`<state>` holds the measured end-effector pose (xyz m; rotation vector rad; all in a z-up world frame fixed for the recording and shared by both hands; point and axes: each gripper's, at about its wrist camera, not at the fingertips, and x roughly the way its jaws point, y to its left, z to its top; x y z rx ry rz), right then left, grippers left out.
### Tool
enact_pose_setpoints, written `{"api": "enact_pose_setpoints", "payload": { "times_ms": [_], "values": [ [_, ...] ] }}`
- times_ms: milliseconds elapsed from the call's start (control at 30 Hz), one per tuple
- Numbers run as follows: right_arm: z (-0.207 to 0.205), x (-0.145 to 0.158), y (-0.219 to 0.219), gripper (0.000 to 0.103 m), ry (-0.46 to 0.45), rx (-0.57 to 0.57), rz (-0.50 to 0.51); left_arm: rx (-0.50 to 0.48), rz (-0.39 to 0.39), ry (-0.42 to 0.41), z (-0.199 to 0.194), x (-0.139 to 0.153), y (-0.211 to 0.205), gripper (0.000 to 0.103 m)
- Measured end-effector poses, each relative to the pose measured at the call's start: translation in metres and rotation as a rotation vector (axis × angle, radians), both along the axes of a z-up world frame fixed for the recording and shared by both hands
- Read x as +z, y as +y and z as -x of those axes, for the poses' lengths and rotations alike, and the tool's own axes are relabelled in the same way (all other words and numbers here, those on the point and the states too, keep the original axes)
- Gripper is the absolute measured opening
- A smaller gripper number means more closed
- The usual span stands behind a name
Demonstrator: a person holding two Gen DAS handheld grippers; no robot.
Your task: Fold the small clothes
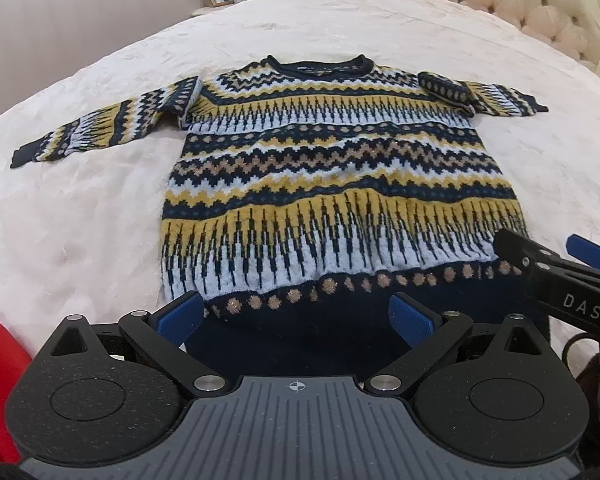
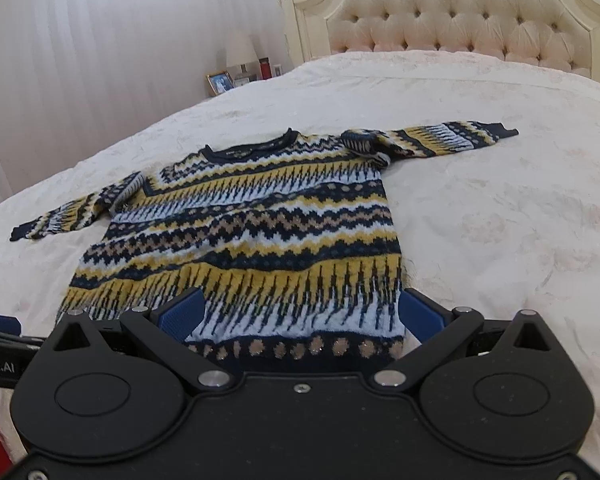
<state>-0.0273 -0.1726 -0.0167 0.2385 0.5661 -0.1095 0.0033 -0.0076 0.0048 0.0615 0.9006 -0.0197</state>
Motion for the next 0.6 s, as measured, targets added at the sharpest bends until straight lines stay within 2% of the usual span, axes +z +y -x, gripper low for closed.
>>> {"api": "enact_pose_setpoints", "payload": {
  "times_ms": [600],
  "values": [
    [-0.0022,-0.0045,0.0001,0.102,0.029,0.003,-0.008,0.012,-0.011,-0.006,-0.0047,-0.0002,0.0010,0.101]
  ]
}}
